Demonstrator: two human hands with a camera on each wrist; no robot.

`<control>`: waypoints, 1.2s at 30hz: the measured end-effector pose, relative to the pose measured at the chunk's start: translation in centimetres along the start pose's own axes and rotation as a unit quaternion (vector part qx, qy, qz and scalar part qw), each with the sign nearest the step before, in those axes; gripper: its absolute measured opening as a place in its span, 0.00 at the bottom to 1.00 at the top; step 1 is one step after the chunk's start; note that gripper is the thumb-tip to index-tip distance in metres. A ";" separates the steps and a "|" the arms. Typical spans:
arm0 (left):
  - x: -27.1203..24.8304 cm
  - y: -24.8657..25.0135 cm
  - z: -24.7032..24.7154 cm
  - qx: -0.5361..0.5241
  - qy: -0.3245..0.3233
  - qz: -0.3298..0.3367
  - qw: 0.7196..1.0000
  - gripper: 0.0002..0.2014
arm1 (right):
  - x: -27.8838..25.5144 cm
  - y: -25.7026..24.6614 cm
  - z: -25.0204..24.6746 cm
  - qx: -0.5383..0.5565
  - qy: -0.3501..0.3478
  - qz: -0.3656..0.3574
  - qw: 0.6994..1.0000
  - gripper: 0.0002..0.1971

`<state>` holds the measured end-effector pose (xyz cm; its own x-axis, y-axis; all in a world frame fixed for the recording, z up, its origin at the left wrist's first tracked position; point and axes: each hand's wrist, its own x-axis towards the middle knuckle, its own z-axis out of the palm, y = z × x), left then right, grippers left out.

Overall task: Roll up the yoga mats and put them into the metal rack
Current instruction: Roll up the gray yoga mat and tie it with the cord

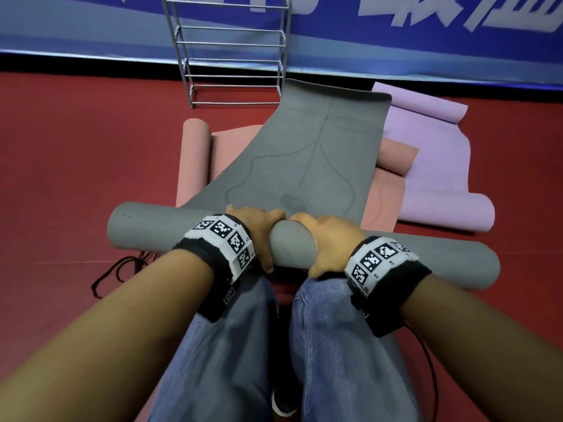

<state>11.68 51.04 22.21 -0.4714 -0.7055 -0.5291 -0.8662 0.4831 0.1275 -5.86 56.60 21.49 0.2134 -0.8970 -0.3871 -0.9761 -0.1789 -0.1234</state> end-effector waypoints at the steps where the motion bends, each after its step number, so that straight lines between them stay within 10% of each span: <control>1: -0.1 0.2 0.1 0.020 0.013 0.001 1.000 0.50 | 0.1 0.0 -0.1 0.008 0.003 0.003 1.000 0.51; 7: -0.5 1.1 0.7 0.053 0.024 -0.003 0.998 0.55 | 1.1 0.2 -0.3 0.048 -0.021 0.011 0.999 0.49; 16: -1.1 1.3 -0.6 0.025 0.037 0.038 0.998 0.31 | 0.6 0.9 -1.7 0.059 -0.055 -0.019 0.997 0.41; 22: -0.8 0.9 -3.3 -0.094 -0.156 0.084 0.980 0.25 | -1.0 1.1 -3.9 0.170 -0.175 -0.028 0.969 0.36; 27: -0.2 1.9 -2.4 -0.005 -0.103 0.039 0.994 0.34 | -2.6 -0.5 -2.1 0.064 -0.078 -0.030 0.995 0.65; 30: 0.5 1.8 -1.7 -0.018 -0.133 0.051 0.990 0.60 | -2.9 -2.2 -0.3 0.034 -0.001 -0.019 0.999 0.65; 33: -0.1 1.0 -1.9 -0.106 -0.208 0.066 0.970 0.54 | -2.6 -1.9 0.0 0.064 0.025 -0.019 0.997 0.60; 36: -2.2 0.1 -2.3 -0.005 -0.057 0.007 0.998 0.55 | -1.6 -1.1 -1.1 0.108 0.001 0.000 0.994 0.55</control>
<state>12.23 51.47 25.30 -0.4623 -0.6344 -0.6195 -0.8615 0.4869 0.1444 -5.19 57.80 23.25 0.2132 -0.8980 -0.3848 -0.9441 -0.0880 -0.3177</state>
